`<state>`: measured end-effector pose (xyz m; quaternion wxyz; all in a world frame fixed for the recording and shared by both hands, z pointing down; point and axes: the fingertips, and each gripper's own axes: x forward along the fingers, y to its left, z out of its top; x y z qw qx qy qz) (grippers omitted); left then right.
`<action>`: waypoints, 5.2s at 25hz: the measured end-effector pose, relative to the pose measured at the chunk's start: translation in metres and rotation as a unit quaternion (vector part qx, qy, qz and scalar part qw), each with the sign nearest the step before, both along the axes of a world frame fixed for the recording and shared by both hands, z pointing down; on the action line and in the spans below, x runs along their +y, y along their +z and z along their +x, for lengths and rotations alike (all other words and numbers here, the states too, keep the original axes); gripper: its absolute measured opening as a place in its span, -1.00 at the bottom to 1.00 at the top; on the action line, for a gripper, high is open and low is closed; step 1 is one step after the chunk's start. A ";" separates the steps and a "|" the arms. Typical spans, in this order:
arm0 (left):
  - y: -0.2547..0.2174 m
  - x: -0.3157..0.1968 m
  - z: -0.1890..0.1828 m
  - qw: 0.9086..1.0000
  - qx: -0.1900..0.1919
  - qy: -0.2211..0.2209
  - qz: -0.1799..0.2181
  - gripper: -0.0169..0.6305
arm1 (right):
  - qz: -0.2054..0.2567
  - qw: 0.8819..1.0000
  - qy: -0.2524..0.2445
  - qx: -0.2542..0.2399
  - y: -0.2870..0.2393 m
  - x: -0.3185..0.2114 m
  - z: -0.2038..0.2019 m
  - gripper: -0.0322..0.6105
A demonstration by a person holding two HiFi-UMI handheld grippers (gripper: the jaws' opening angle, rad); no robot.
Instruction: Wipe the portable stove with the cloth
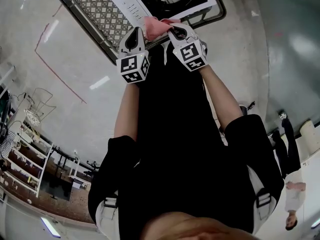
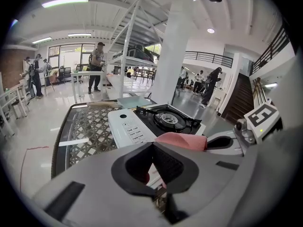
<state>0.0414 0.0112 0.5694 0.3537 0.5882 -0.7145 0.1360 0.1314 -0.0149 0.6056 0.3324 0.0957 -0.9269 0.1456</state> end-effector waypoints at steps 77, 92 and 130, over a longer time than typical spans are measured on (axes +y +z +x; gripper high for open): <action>-0.017 -0.106 0.052 0.992 0.039 0.117 0.037 -0.95 | 0.090 0.966 0.206 0.130 -0.004 -0.160 0.112 -0.87; -0.018 -0.128 0.028 0.994 0.047 0.091 0.047 -0.95 | 0.111 0.968 0.127 0.188 -0.001 -0.195 0.101 -0.87; -0.013 -0.157 0.024 0.998 0.020 -0.063 0.021 -0.95 | 0.082 0.987 -0.046 0.133 0.001 -0.253 0.034 -0.87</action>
